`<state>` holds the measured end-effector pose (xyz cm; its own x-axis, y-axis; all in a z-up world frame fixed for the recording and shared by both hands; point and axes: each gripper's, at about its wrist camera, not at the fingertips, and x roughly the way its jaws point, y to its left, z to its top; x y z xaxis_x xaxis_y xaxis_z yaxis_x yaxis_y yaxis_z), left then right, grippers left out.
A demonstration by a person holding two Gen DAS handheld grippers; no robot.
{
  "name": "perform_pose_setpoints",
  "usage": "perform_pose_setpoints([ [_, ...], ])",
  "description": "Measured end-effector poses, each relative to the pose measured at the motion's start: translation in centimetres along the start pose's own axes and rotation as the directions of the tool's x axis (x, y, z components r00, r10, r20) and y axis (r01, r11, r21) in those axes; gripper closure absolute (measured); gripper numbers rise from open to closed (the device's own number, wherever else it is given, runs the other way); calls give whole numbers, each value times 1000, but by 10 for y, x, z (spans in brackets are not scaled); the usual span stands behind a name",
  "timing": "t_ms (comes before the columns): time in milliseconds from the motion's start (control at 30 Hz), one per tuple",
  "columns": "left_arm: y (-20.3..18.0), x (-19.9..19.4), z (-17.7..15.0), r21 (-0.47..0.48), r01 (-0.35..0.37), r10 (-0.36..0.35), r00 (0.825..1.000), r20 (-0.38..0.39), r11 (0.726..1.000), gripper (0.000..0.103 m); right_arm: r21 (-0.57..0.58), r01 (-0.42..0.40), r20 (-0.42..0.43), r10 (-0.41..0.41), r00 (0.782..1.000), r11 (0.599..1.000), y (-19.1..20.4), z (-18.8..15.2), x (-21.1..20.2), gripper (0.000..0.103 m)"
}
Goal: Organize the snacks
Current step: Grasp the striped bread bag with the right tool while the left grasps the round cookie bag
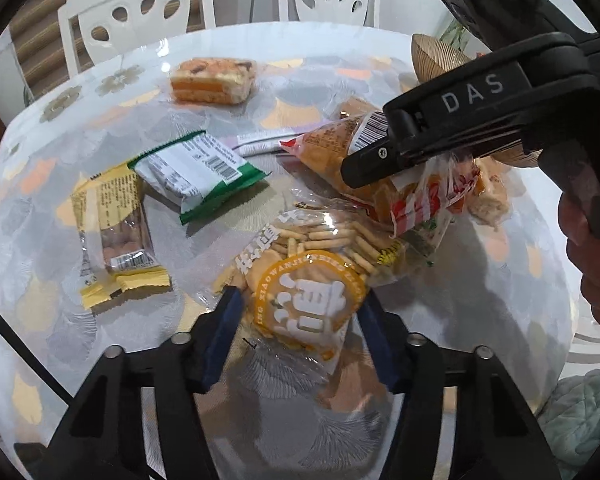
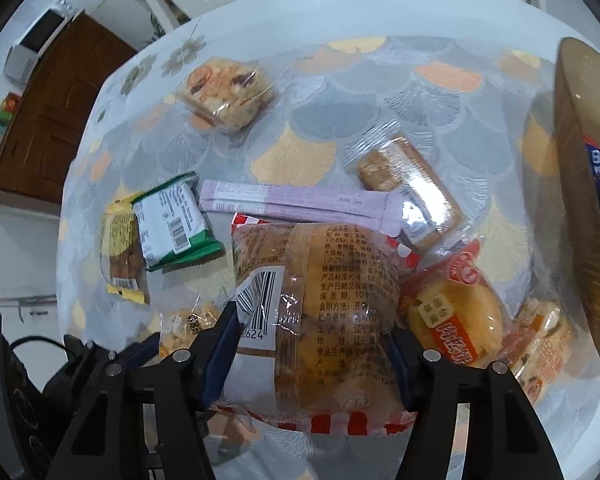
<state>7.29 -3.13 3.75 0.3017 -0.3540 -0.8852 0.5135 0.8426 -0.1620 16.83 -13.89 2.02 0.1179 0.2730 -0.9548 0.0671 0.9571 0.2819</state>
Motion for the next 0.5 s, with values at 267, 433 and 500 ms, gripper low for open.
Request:
perform_pose_setpoints([
  [267,-4,-17,-2,-40,25,-24,999,21,999,64,10,-43,83,42,996,999,-1,-10,-36,42],
  [433,-16,-25,-12,-31,42,-42,999,7,999,65,19,-58,135,55,989,998,-4,-11,-60,42],
  [500,-24,-23,-19,-9,83,-83,995,-46,997,64,22,-65,143,61,988,998,-7,-14,-67,42],
])
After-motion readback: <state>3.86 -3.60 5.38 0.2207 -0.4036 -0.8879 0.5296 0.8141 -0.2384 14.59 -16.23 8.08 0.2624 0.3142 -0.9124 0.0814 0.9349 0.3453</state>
